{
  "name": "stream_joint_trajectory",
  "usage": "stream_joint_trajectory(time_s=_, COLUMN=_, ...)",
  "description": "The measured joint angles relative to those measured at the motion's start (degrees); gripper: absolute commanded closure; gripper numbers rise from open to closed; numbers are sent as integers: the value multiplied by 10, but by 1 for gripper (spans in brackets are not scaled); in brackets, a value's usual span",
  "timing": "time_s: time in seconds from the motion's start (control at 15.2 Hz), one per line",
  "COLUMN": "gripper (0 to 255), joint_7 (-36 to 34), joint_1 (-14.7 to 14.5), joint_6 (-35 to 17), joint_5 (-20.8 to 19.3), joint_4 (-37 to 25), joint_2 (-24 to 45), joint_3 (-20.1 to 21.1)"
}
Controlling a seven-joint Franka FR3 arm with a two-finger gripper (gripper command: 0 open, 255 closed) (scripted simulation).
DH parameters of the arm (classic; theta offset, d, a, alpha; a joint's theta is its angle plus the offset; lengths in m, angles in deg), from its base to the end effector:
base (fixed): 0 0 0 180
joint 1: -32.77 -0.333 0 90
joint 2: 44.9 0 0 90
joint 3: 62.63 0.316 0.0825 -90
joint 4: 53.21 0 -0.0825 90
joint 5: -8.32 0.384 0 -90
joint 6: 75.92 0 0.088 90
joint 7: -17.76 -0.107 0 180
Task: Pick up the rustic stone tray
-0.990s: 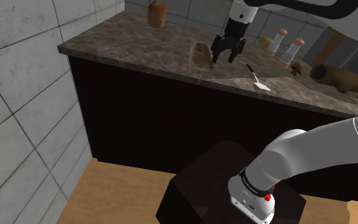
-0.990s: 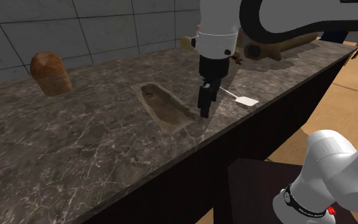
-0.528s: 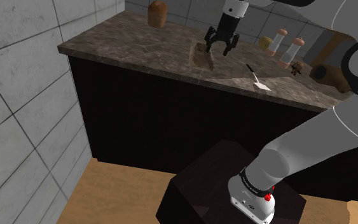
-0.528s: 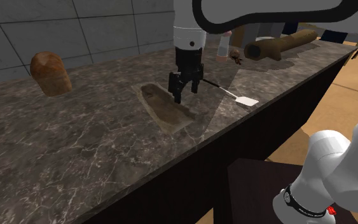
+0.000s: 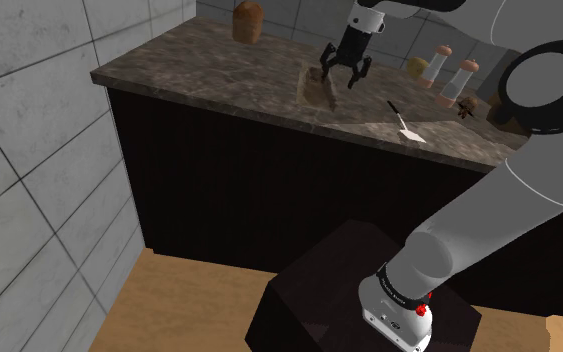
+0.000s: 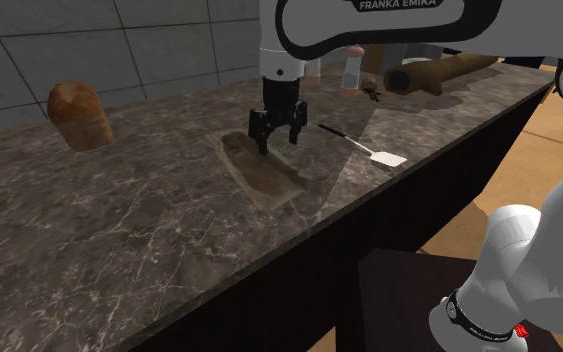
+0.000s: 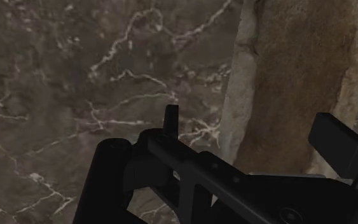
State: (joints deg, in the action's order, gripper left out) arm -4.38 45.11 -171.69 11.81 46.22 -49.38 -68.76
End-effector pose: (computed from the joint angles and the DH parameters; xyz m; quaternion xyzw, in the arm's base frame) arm 0.5105 -0.1664 0.5978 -0.9363 0.3494 -0.0058 0.0347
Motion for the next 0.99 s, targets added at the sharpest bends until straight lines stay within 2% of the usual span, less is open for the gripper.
stream_joint_trajectory(time_s=0.26, gripper=0, joint_7=0, joint_1=0, joint_6=-30, joint_5=0, joint_4=36, joint_2=-6, joint_3=1)
stream_joint_trajectory(time_s=0.33, gripper=255, joint_7=0, joint_1=-1, joint_6=-34, joint_5=0, joint_4=39, joint_2=-6, joint_3=1)
stream_joint_trajectory(time_s=0.99, gripper=255, joint_7=0, joint_1=-1, joint_6=-37, joint_5=0, joint_4=42, joint_2=-6, joint_3=1)
